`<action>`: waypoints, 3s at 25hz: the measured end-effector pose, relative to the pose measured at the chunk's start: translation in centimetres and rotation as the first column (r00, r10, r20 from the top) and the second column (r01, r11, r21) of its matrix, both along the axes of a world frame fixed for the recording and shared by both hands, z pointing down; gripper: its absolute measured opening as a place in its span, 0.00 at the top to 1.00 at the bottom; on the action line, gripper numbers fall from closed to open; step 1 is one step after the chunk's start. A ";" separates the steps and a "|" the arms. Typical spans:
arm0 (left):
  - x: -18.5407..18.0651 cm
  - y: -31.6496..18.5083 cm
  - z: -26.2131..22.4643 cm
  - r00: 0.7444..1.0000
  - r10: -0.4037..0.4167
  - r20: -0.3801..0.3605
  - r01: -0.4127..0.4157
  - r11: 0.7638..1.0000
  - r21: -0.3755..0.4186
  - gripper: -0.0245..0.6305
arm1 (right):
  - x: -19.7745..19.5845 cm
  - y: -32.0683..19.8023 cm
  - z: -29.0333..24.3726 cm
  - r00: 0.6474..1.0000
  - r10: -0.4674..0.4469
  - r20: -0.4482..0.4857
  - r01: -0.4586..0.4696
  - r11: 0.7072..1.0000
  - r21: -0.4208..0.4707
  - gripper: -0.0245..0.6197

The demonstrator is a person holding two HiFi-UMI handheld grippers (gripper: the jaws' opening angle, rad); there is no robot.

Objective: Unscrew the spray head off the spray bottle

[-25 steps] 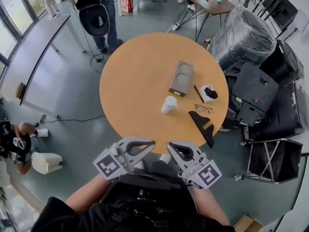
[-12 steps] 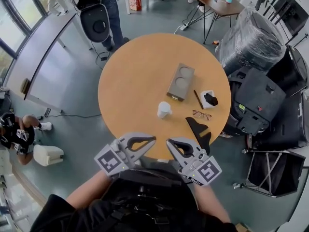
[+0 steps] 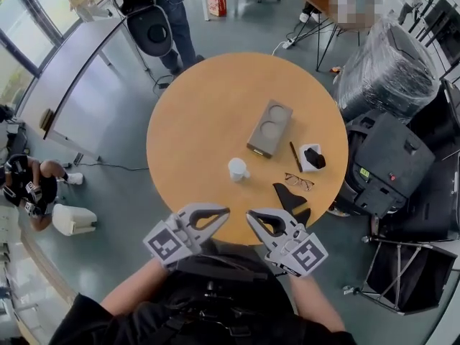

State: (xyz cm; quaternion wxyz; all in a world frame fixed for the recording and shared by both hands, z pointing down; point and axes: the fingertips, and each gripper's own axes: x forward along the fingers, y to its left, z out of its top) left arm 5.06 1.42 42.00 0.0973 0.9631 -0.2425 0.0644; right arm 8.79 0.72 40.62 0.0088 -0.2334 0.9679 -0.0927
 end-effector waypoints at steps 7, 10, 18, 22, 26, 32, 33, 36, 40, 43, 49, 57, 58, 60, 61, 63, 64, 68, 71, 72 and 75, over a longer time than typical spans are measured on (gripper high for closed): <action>1.2 -0.4 0.8 1.000 0.009 -0.008 -0.009 1.000 -0.011 0.92 | 0.7 -1.7 1.5 1.000 -0.015 -0.005 0.015 1.000 -0.026 0.94; 0.3 -1.5 1.3 1.000 0.006 0.009 -0.006 1.000 -0.014 0.92 | 0.0 -2.7 2.3 1.000 -0.014 -0.025 0.013 0.999 -0.041 0.94; -2.7 -4.8 4.8 0.999 0.048 0.024 -0.047 0.998 -0.045 0.92 | -2.1 -4.6 5.4 0.996 0.034 -0.087 -0.041 0.996 -0.081 0.93; -3.8 -6.5 9.0 0.997 0.059 0.058 -0.053 0.994 -0.096 0.92 | -2.6 -5.9 8.5 0.991 0.067 -0.113 -0.080 0.990 -0.116 0.93; -5.0 -9.1 14.9 0.994 0.036 0.103 -0.022 0.991 -0.133 0.92 | -3.3 -7.6 12.0 0.989 0.090 -0.118 -0.105 0.985 -0.134 0.92; -5.0 -13.1 23.0 0.991 0.013 0.137 0.006 0.991 -0.135 0.92 | -4.1 -10.7 17.0 0.987 0.112 -0.114 -0.131 0.976 -0.175 0.92; -4.9 -13.5 24.2 0.989 0.007 0.146 0.014 0.990 -0.139 0.91 | -4.3 -10.9 17.7 0.988 0.108 -0.114 -0.128 0.974 -0.186 0.92; -4.6 -15.4 27.9 0.983 -0.010 0.183 0.033 0.992 -0.125 0.80 | -4.8 -11.4 19.6 0.987 0.098 -0.128 -0.127 0.963 -0.238 0.92; -4.0 -17.8 33.1 0.974 -0.033 0.224 0.057 0.993 -0.104 0.62 | -4.6 -12.4 22.5 0.986 0.116 -0.120 -0.143 0.956 -0.254 0.92; -3.3 -18.6 36.4 0.968 -0.028 0.247 0.060 0.991 -0.120 0.52 | -4.5 -12.2 24.4 0.986 0.115 -0.124 -0.147 0.945 -0.291 0.92; -0.2 -19.5 39.4 0.964 0.023 0.264 0.006 0.994 -0.109 0.47 | -2.7 -12.1 27.2 0.979 0.161 -0.125 -0.192 0.932 -0.308 0.92; 2.1 -21.2 42.4 0.957 0.029 0.289 -0.007 0.997 -0.075 0.46 | -1.3 -12.0 30.5 0.976 0.188 -0.113 -0.216 0.918 -0.332 0.92; 2.1 -21.4 42.5 0.957 0.026 0.290 -0.005 0.997 -0.072 0.46 | -1.2 -11.9 30.6 0.975 0.188 -0.115 -0.217 0.915 -0.339 0.92; 2.2 -21.5 42.5 0.956 0.025 0.291 -0.004 0.997 -0.072 0.46 | -1.1 -11.7 30.6 0.975 0.192 -0.115 -0.220 0.914 -0.341 0.92; 2.2 -21.5 42.4 0.956 0.028 0.292 -0.007 0.997 -0.071 0.49 | -1.0 -11.7 30.4 0.974 0.196 -0.113 -0.223 0.915 -0.335 0.92; 2.3 -21.4 42.3 0.955 0.036 0.295 -0.015 0.997 -0.072 0.49 | -0.9 -11.5 29.9 0.974 0.198 -0.113 -0.225 0.916 -0.333 0.92; 2.2 -21.3 42.3 0.954 0.039 0.296 -0.016 0.997 -0.080 0.49 | -0.9 -11.4 29.7 0.973 0.199 -0.113 -0.226 0.916 -0.332 0.92; 1.7 -21.0 40.6 0.956 0.035 0.292 0.000 0.993 -0.120 0.49 | -1.0 -11.2 28.1 0.972 0.205 -0.112 -0.230 0.926 -0.299 0.92; 1.5 -20.2 37.5 0.955 0.041 0.292 -0.007 0.993 -0.117 0.49 | -1.1 -10.6 25.6 0.974 0.201 -0.107 -0.223 0.936 -0.273 0.92; 1.5 -19.9 36.3 0.956 0.044 0.290 -0.008 0.992 -0.122 0.49 | -1.2 -10.4 24.5 0.974 0.199 -0.105 -0.220 0.939 -0.262 0.92; 0.9 -19.0 32.3 0.959 0.043 0.279 -0.006 0.991 -0.132 0.49 | -1.6 -9.7 21.0 0.975 0.195 -0.103 -0.214 0.951 -0.221 0.92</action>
